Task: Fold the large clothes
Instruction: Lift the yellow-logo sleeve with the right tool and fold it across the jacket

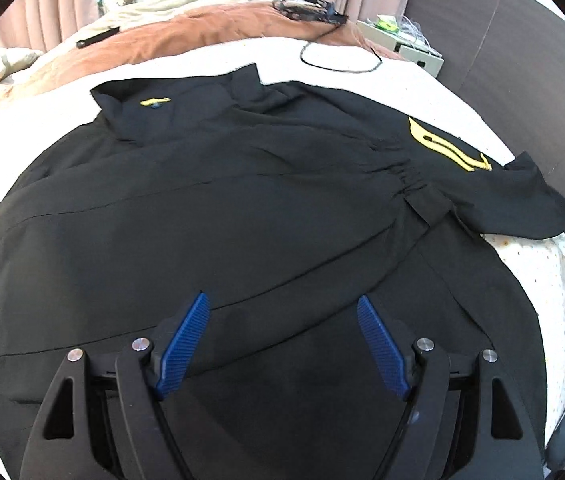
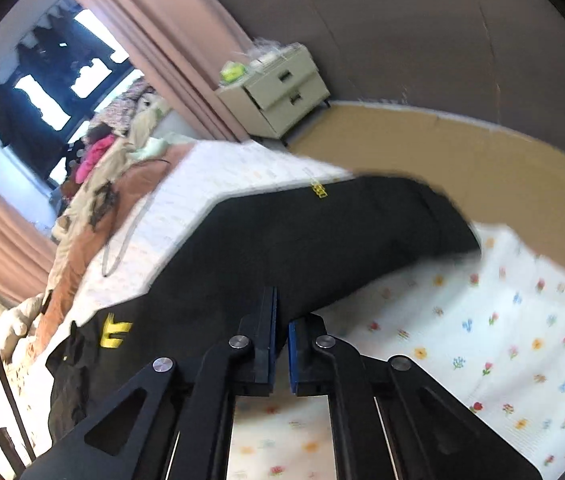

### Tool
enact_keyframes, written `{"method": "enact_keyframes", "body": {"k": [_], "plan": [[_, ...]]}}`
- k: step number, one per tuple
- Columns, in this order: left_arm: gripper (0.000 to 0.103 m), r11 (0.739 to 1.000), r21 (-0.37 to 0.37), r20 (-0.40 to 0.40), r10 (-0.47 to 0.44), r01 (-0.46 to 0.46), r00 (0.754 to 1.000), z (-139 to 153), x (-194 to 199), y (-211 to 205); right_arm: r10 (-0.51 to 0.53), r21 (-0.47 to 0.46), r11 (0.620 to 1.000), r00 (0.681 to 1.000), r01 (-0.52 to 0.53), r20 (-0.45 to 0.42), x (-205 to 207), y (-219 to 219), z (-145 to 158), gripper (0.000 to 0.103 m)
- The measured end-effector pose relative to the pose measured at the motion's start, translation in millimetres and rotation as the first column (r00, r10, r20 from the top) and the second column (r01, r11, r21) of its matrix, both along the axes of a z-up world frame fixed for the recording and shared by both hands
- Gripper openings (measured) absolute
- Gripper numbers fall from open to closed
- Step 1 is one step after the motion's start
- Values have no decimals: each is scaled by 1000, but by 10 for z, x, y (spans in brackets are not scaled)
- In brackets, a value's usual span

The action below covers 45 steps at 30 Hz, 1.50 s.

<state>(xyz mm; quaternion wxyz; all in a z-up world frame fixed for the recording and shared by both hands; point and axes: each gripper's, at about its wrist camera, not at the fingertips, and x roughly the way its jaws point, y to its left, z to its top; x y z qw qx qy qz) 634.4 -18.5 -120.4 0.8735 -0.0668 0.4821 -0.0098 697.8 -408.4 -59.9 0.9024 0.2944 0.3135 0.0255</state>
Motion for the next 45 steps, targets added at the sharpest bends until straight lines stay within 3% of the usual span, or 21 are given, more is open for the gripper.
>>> {"method": "enact_keyframes", "body": {"k": [10,19,27,37,45], "plan": [[78,998,-34,63,54,-52,997,543,-465,532,149,-107,986,969,-130,198,-443,788,1325,0],[78,997,-13,125,79,-78,989,924,-941,997,279,-142,957,931,-251,236,-628,1543,1818,0],[78,990,-3,125,138,-138,983,1004,-1346,1496,382,-143,923,894,-357,232,-378,1871,1820,0],[78,965,-27,65,264,-263,962,705,-1767,2218,513,-101,858,830,-504,218,-83,2409,1612,0],[78,951,-41,39,308,-306,951,505,-2035,2615,574,-52,817,800,-574,177,257,2757,1364,0]]}}
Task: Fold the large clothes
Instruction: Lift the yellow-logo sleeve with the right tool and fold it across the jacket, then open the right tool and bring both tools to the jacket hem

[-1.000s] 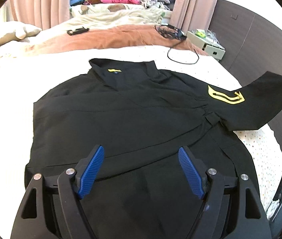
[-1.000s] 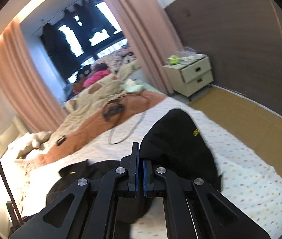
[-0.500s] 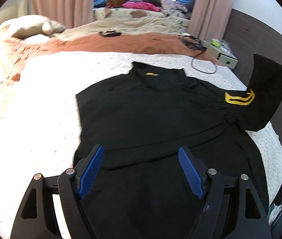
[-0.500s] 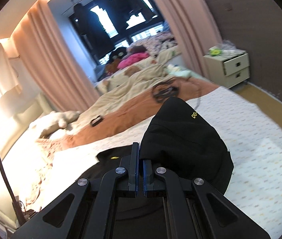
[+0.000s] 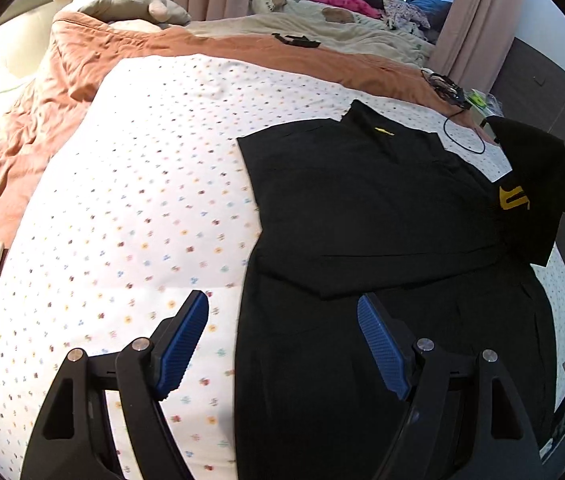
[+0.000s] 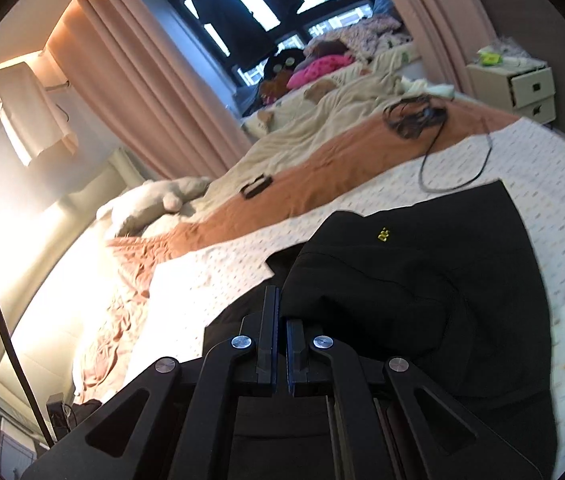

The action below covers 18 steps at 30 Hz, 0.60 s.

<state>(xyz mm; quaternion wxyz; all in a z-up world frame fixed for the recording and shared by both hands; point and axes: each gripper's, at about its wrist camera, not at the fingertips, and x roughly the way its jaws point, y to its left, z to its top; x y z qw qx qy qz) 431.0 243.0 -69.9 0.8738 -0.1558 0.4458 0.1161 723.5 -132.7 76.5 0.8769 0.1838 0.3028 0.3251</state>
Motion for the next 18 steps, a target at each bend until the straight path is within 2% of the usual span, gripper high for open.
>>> {"method": "enact_keyframes", "body": {"k": [9,14,15,17,18], "plan": [[78,999,1,-19,40,-40,999,-102,-232,289,36,-22,999,995,-38,-89,307,354,-281,0],[78,998,-23,-15,54,-54,998,-123,-260,361,62,61,997,974,-49,-220,434,231,-535,3],[78,998,-27,-13,50,-50,999,-125,-249,348,64,76,996,972,-48,-225,421,171,-551,10],[78,999,-30,-9,43,-43,999,-123,-217,303,75,107,993,971,-51,-227,358,45,-613,53],[78,999,-33,-7,38,-38,999,-121,-194,267,75,115,992,971,-50,-226,345,-41,-623,97]]}}
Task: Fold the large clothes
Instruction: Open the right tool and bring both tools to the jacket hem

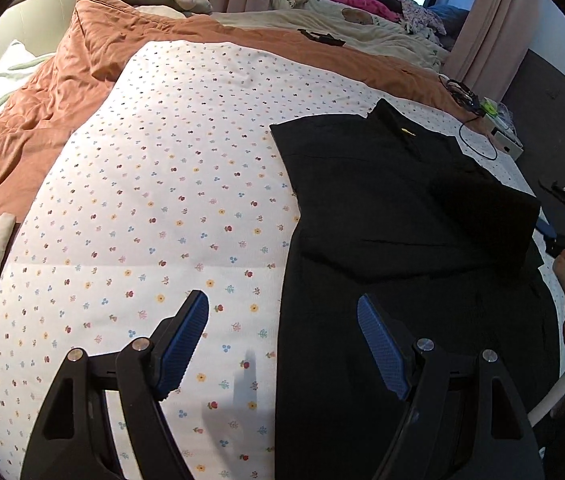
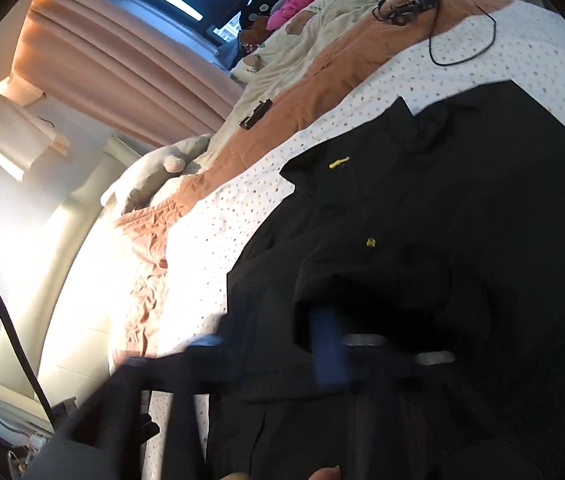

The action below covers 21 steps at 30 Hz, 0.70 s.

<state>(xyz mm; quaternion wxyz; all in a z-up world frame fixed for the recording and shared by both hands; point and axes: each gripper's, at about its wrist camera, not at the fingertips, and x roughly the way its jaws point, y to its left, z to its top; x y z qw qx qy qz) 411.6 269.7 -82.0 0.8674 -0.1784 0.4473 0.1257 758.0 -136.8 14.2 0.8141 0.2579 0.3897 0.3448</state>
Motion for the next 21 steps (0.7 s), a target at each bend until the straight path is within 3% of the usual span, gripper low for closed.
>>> {"method": "enact_keyframes", "body": {"k": [1,6,10,13,17,21], "plan": [[78,1000,-3,3,-6,6,1000,4,27,-40,-6,6,1000,1000,6,3,-39,-46,-24,103],[78,999,-4,14,-45,45,999,58,190,-306,-13,54,998,997,17,-69,-157,-391,-223,103],[78,996,-3,23,-93,93,995,120,388,-606,-74,98,992,994,82,-78,-288,-833,-335,103],[78,990,6,15,-140,140,990,133,569,-877,-127,82,987,987,136,-103,-340,-1091,-454,103],[78,979,10,6,-205,205,979,108,843,-1299,-172,95,977,971,189,-165,-304,-1346,-492,103],[78,960,12,-13,-280,280,960,23,1171,-1816,-235,106,962,959,253,-156,-280,-1631,-402,103]]}}
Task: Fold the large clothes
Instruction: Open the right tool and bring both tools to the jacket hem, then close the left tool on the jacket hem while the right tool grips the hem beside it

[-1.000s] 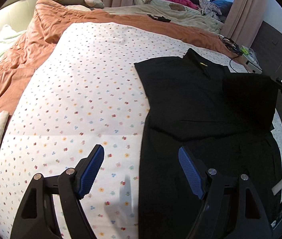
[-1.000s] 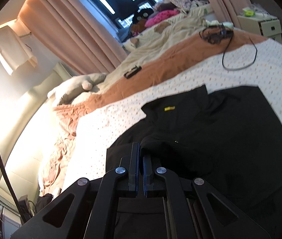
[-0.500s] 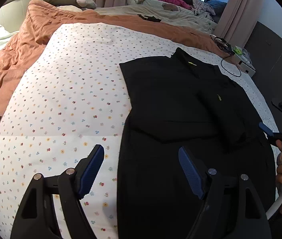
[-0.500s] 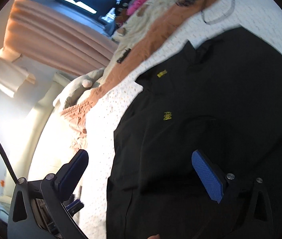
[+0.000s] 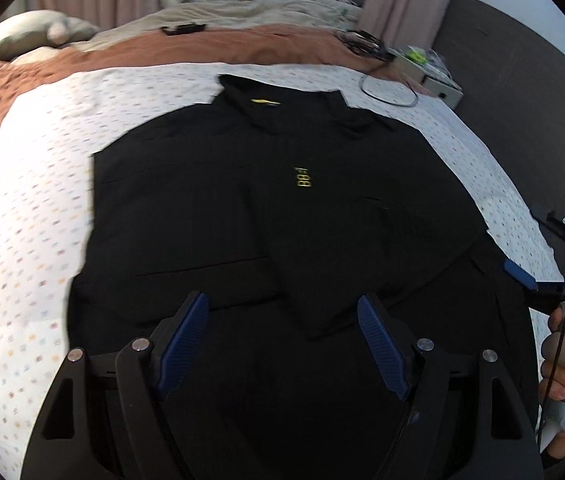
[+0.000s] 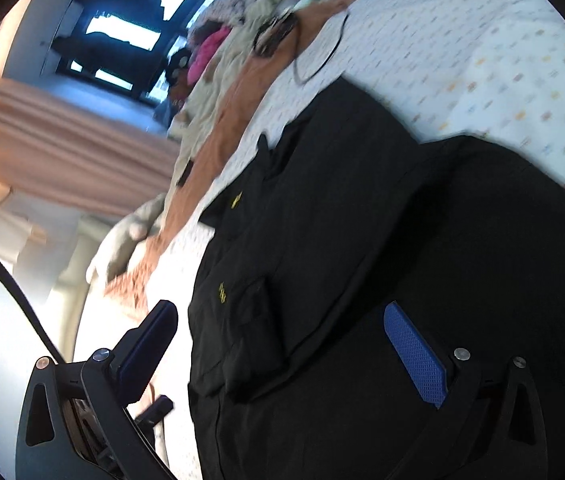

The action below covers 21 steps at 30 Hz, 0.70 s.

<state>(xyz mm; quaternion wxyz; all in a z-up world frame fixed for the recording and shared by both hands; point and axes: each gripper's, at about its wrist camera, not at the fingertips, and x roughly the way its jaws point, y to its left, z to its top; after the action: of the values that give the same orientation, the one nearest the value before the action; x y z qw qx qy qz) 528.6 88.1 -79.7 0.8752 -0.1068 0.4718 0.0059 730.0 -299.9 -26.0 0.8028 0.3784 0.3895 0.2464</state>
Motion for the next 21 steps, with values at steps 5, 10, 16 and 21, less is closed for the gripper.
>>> {"method": "enact_keyframes", "body": {"k": [5,10,16,21], "plan": [[78,996,6,-24,-87,88,996,-132,393,-619,-52,-18,998,999,52,5,-154,-190,-41,103],[78,990,62,-56,-124,128,991,-314,710,-1002,-81,24,996,996,82,-37,-277,-393,-133,103],[78,985,133,-139,-95,114,986,-633,930,-1082,-101,49,993,991,105,-88,-217,-461,-204,103],[63,989,126,-134,-65,82,989,-694,953,-952,-147,99,982,983,158,-111,-309,-585,-201,103]]}}
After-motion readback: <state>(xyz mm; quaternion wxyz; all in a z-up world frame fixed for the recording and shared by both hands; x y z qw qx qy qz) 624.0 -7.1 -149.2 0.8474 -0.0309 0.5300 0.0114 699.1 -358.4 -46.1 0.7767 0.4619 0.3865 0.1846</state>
